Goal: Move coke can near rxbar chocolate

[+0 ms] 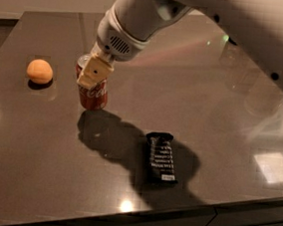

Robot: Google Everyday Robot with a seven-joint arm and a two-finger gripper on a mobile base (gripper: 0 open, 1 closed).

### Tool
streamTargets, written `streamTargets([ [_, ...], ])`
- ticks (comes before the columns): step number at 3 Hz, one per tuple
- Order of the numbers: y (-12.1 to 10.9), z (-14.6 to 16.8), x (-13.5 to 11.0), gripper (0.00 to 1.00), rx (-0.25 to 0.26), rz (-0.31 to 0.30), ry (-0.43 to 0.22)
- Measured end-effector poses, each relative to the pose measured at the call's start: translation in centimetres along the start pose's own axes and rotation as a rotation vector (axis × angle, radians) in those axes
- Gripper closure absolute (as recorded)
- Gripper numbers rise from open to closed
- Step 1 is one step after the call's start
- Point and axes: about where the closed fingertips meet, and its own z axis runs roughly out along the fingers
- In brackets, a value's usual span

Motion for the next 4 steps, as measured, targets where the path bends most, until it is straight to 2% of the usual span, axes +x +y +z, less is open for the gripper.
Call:
streamTargets([
  [1, 0.3, -2.2, 3.2, 1.00, 0.019, 0.001, 0.017],
  [2, 0.3, -2.7, 6.3, 1.00, 0.021, 0.002, 0.048],
  [3, 0.2, -2.5, 7.7, 0.80, 0.027, 0.001, 0.078],
  [4, -0.2, -3.0, 9.8, 0.57, 0.038, 0.022, 0.108],
])
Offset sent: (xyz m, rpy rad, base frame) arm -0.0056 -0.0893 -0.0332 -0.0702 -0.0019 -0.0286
